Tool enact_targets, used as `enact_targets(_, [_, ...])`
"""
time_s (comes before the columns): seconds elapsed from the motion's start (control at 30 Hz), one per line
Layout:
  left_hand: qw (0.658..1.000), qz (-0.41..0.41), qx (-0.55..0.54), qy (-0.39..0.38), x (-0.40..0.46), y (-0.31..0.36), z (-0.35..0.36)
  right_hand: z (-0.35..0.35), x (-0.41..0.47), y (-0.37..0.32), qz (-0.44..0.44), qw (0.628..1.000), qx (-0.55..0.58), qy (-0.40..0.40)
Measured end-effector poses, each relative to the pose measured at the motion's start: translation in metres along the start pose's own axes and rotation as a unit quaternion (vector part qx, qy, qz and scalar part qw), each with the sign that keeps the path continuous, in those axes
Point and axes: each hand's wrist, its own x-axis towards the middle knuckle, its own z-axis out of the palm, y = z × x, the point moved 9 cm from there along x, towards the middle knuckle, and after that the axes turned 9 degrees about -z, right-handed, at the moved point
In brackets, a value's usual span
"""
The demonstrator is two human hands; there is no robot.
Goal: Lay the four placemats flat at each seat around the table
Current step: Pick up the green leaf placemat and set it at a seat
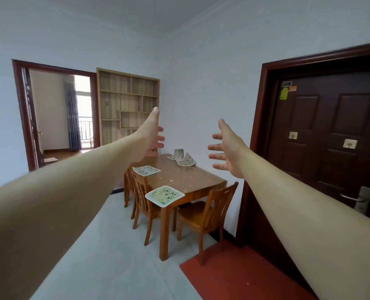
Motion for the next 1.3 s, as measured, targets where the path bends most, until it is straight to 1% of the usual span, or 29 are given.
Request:
enact_targets(0.2, [0.999,-0.024,-0.017,-0.012,0.065,-0.024,-0.027,0.033,0.049,0.030,0.034,0.999,-0.001,0.019])
enact_targets(0.53, [0.998,-0.027,-0.016,-0.050,0.208,-0.034,-0.084,0.112,0.164,0.053,0.046,0.998,0.002,0.050])
enact_targets(0.7, [0.998,-0.031,-0.004,-0.062,0.270,-0.049,-0.090,0.138,0.212,0.070,0.054,0.997,0.002,0.055])
enact_targets(0.97, [0.994,-0.040,-0.013,-0.099,0.366,-0.058,-0.054,0.133,0.301,0.113,0.064,0.996,0.011,0.065])
enact_targets(1.07, [0.995,-0.038,-0.007,-0.096,0.409,-0.057,-0.039,0.123,0.344,0.134,0.067,0.996,0.019,0.063])
enact_targets(1.3, [0.998,-0.031,-0.008,-0.059,0.522,-0.039,-0.009,0.089,0.458,0.161,0.064,0.996,0.035,0.050])
